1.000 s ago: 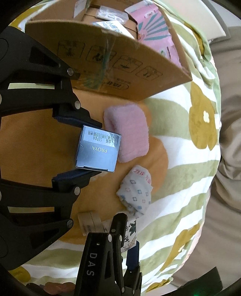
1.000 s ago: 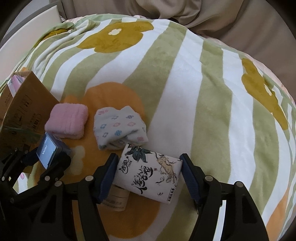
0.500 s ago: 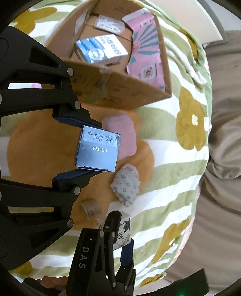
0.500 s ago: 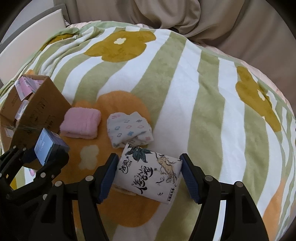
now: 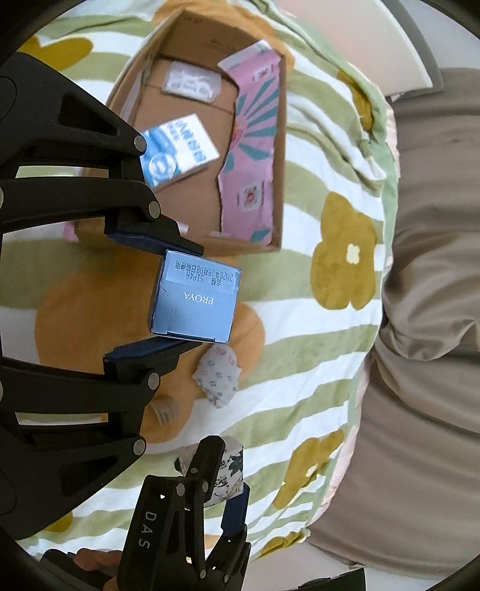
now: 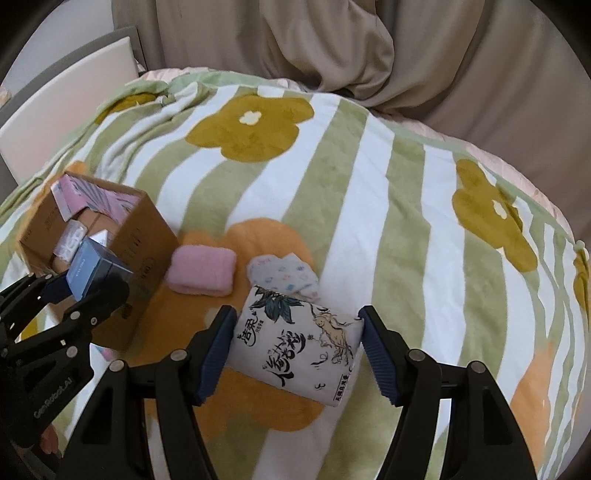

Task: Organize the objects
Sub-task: 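Carry the blue box with the left tool while the right tool carries the paper pack over the cardboard box, then open the left tool releasing the blue box while the right tool drops the paper pack into the box, then move both tools back toward the remaining items on the blanket, then grasp the pink fluffy roll with the left tool while the right tool grasps the MARUBI jar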

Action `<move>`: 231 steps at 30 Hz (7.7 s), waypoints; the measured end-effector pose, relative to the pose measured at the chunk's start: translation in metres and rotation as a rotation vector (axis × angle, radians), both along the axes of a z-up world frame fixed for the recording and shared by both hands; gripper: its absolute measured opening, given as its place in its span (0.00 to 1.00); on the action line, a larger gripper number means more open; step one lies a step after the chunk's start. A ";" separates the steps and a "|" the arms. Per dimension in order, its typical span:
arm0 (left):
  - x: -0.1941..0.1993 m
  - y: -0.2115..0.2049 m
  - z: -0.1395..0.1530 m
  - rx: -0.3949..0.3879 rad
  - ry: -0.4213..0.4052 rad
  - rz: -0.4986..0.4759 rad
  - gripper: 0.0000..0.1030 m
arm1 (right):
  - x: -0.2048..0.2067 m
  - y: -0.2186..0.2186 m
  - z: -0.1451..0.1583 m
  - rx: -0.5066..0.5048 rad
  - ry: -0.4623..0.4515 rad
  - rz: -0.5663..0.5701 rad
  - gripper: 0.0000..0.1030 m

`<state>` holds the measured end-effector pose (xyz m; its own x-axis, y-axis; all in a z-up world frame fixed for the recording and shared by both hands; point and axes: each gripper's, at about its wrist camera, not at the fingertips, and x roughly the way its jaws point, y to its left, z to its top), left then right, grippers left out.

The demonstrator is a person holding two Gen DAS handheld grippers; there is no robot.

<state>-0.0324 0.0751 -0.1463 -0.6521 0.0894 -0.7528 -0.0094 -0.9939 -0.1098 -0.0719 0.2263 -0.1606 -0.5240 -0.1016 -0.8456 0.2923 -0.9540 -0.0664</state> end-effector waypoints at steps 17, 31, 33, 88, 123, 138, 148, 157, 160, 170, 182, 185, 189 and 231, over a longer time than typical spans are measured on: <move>0.012 -0.111 0.040 -0.035 0.030 0.045 0.36 | 0.010 -0.097 0.040 -0.049 0.036 0.043 0.62; 0.006 -0.221 0.030 -0.050 0.013 0.118 0.36 | 0.000 -0.197 0.034 -0.061 0.028 0.125 0.62; 0.004 -0.233 0.024 -0.047 0.005 0.123 0.36 | -0.002 -0.209 0.029 -0.063 0.022 0.130 0.62; -0.045 -0.288 -0.041 -0.031 -0.032 0.084 1.00 | -0.059 -0.267 -0.059 -0.109 -0.113 0.107 0.81; -0.008 -0.230 0.021 0.028 -0.003 0.108 1.00 | -0.017 -0.208 0.019 -0.128 0.031 0.125 0.82; 0.004 -0.132 0.045 0.041 0.012 0.063 1.00 | 0.010 -0.095 0.050 -0.112 0.101 0.045 0.82; 0.004 -0.060 0.043 0.108 -0.004 0.053 1.00 | 0.027 -0.034 0.044 -0.080 0.114 0.059 0.82; -0.007 -0.011 0.034 0.142 -0.035 0.067 1.00 | 0.040 0.002 0.015 -0.010 0.105 0.168 0.82; -0.012 0.000 0.026 0.147 -0.046 0.086 1.00 | 0.042 0.011 0.001 -0.007 0.087 0.198 0.81; -0.027 0.042 -0.018 0.066 -0.051 0.176 1.00 | 0.037 0.032 -0.033 -0.021 0.075 0.258 0.82; -0.063 0.062 -0.067 -0.056 -0.051 0.236 1.00 | 0.031 0.033 -0.077 -0.039 0.064 0.354 0.74; -0.070 0.066 -0.067 -0.057 -0.031 0.252 1.00 | 0.027 0.033 -0.086 -0.045 0.061 0.356 0.72; -0.074 0.072 -0.074 -0.018 -0.025 0.286 1.00 | 0.026 0.037 -0.093 -0.076 0.053 0.347 0.71; -0.097 0.040 -0.115 -0.026 -0.049 0.367 0.35 | -0.002 0.023 -0.112 -0.125 0.047 0.267 0.30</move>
